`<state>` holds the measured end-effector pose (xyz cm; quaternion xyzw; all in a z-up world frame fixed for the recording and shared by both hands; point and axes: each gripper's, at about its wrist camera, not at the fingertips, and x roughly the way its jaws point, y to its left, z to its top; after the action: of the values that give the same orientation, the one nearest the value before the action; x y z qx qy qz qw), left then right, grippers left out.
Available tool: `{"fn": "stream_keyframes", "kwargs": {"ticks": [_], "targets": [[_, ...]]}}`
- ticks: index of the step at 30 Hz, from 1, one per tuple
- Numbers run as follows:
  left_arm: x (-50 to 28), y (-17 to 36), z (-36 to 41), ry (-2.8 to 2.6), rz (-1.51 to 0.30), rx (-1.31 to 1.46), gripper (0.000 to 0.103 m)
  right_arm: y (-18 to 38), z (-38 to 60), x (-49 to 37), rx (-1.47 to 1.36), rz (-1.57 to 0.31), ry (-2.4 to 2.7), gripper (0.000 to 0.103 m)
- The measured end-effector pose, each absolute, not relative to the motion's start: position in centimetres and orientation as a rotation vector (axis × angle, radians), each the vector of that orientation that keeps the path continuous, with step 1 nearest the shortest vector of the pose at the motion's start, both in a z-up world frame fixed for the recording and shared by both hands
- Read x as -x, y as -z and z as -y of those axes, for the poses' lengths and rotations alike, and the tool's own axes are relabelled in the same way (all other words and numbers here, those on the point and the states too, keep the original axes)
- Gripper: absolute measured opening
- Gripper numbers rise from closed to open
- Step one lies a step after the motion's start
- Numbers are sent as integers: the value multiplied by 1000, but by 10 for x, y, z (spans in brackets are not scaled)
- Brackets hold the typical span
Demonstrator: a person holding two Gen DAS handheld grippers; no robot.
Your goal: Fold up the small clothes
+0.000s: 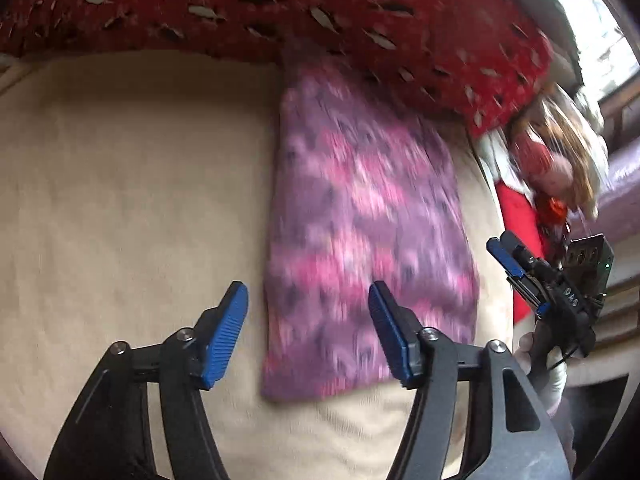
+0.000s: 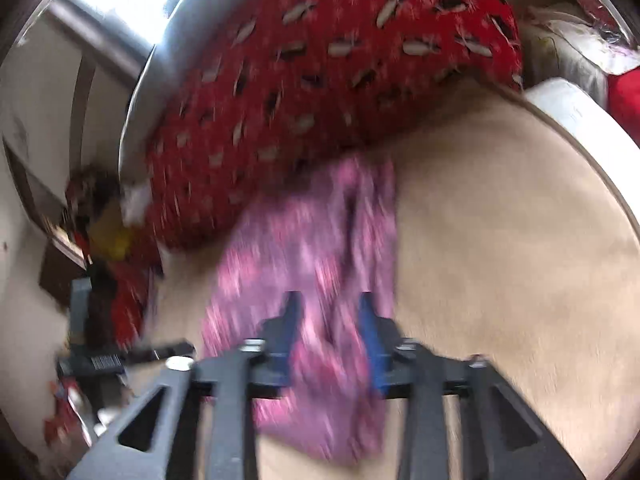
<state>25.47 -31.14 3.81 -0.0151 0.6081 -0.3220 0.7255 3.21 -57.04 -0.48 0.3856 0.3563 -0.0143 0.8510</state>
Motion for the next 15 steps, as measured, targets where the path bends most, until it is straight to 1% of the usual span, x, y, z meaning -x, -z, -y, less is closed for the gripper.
{"fn": "stream_keyframes", "kwargs": {"ticks": [2,4,5,6,7,8,9,10,11,12,13,15], "targets": [[-268,-31,323,686,-1367,36,63,9,575,-64,-837,-766,50,48],[-282,-20,335,640,-1397,30,63,21,571,-99,-806,-847,84,48],[-285,-17,340,640,-1406,36,63,29,568,-117,-770,-909,131,43],[-289,-16,343,643,-1402,52,63,33,567,-127,-765,-938,126,30],[-290,-16,343,647,-1388,59,63,32,566,-131,-764,-925,97,9],[-290,-16,343,648,-1370,59,63,23,564,-133,-727,-881,75,9],[-291,-12,346,633,-1354,47,63,15,562,-130,-684,-830,76,6],[-293,-6,349,616,-1356,32,63,14,564,-127,-663,-800,86,6],[-294,0,351,604,-1366,21,66,19,567,-127,-659,-810,112,5],[-295,7,353,598,-1390,29,66,34,571,-129,-665,-876,143,6],[-295,6,351,597,-1391,44,66,48,574,-130,-683,-921,141,7],[-293,-2,342,629,-1387,66,66,46,582,-122,-759,-874,121,14]]}}
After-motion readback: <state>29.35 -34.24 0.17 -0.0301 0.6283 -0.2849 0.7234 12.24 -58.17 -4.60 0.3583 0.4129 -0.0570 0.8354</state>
